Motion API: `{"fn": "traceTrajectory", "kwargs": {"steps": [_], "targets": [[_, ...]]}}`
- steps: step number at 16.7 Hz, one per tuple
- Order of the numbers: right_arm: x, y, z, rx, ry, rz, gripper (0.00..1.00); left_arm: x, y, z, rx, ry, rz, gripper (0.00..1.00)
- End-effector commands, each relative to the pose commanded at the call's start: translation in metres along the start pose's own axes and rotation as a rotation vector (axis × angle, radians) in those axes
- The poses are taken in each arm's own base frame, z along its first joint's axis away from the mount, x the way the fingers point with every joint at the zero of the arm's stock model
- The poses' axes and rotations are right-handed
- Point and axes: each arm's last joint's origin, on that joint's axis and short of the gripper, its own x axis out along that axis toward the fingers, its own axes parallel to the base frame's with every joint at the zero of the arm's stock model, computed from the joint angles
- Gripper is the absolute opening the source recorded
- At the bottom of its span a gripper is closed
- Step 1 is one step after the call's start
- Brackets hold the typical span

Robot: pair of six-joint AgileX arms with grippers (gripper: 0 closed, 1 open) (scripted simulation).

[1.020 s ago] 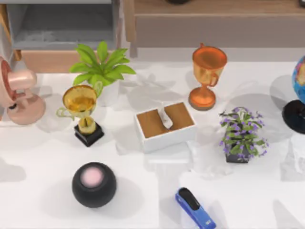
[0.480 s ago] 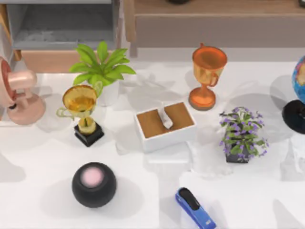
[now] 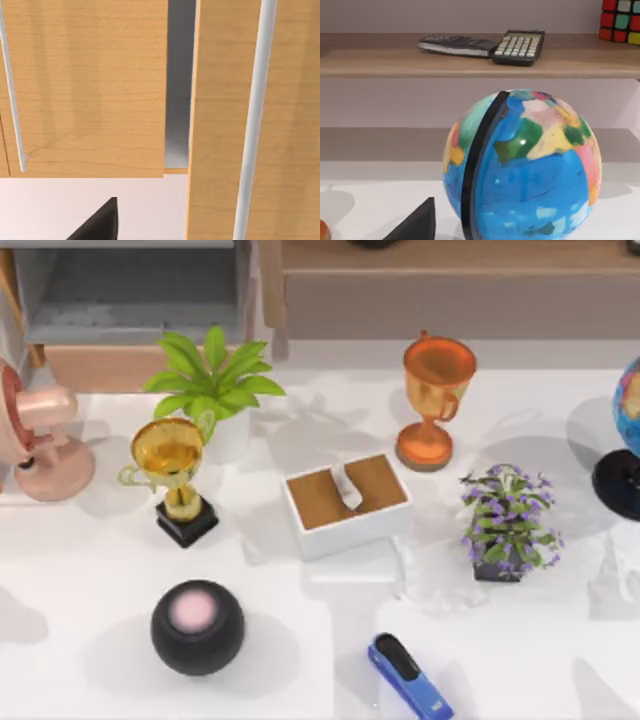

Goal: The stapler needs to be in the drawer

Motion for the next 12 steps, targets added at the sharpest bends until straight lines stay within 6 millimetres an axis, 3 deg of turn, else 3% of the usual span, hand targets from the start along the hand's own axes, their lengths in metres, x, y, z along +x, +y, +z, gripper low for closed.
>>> {"fn": "traceTrajectory", "kwargs": {"steps": [5,9,12], "targets": [[0.000,0.000,0.000,0.000,0.000,0.000,1.00,0.002,0.002,0.000,-0.009,-0.005,0.005,1.00],[0.000,0.000,0.000,0.000,0.000,0.000,1.00,0.009,0.032,0.003,-0.103,-0.023,0.061,1.00],[0.000,0.000,0.000,0.000,0.000,0.000,1.00,0.012,0.060,0.012,-0.267,-0.031,0.088,1.00]]}}
